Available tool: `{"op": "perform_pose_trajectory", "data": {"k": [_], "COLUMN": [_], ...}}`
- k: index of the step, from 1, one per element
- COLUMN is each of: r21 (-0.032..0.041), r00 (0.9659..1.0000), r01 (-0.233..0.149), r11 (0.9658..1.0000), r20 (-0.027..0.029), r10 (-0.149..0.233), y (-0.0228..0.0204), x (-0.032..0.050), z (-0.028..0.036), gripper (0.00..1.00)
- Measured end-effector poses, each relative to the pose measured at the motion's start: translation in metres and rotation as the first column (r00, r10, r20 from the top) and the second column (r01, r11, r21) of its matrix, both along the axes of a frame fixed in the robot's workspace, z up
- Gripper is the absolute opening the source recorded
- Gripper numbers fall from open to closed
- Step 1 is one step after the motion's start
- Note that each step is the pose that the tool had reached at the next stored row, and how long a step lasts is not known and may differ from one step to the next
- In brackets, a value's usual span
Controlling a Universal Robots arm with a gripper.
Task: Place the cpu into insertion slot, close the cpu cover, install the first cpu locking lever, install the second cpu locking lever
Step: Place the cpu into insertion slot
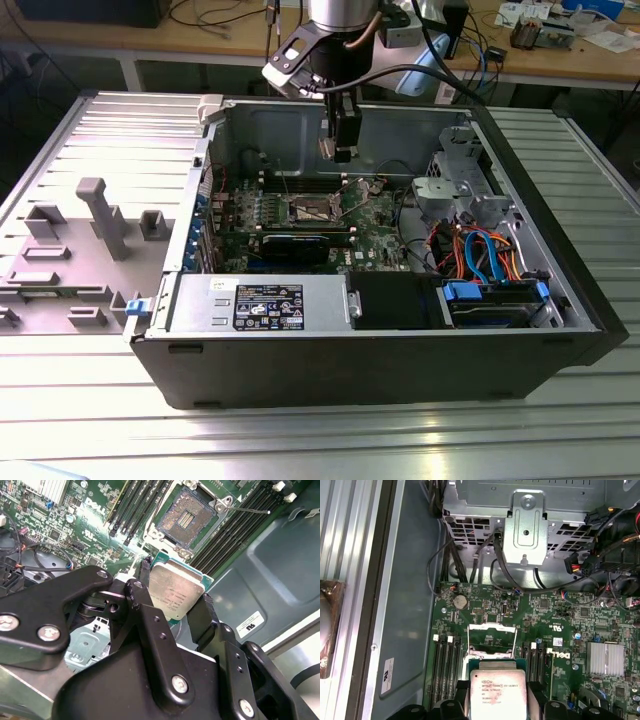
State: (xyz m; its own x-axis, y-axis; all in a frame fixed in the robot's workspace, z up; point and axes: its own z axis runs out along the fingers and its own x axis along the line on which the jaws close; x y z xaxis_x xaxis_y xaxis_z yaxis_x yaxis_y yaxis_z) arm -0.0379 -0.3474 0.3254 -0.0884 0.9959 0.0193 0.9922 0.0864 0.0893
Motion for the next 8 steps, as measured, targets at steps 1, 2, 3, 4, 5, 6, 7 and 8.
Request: {"op": "perform_pose_trajectory", "data": {"k": [1,2,3,4,5,6,7,8], "r21": [0.0000,0.0001,0.0001,0.0000,0.0000,0.0001,0.0001,0.0001], "r00": [1.0000,1.0000,1.0000,1.0000,1.0000,1.0000,0.9999,0.9998], "r01": [0.001,0.003,0.005,0.006,0.008,0.010,0.013,0.019], "r11": [1.0000,1.0000,1.0000,1.0000,1.0000,1.0000,0.9999,0.9998], "r20": [0.0000,0.0000,0.0000,0.0000,0.0000,0.0000,0.0000,0.0000], "r10": [-0.001,-0.003,-0.005,-0.006,-0.008,-0.010,-0.013,-0.019], "y": [0.0000,0.0000,0.0000,0.0000,0.0000,0.0000,0.0000,0.0000], "x": [0.0000,0.0000,0.0000,0.0000,0.0000,0.0000,0.0000,0.0000], "z": [0.0000,-0.0001,-0.0001,-0.0001,-0.0001,-0.0002,-0.0002,-0.0002], "gripper": [0.55,0.55,0.55,0.55,0.55,0.55,0.55,0.55]}}
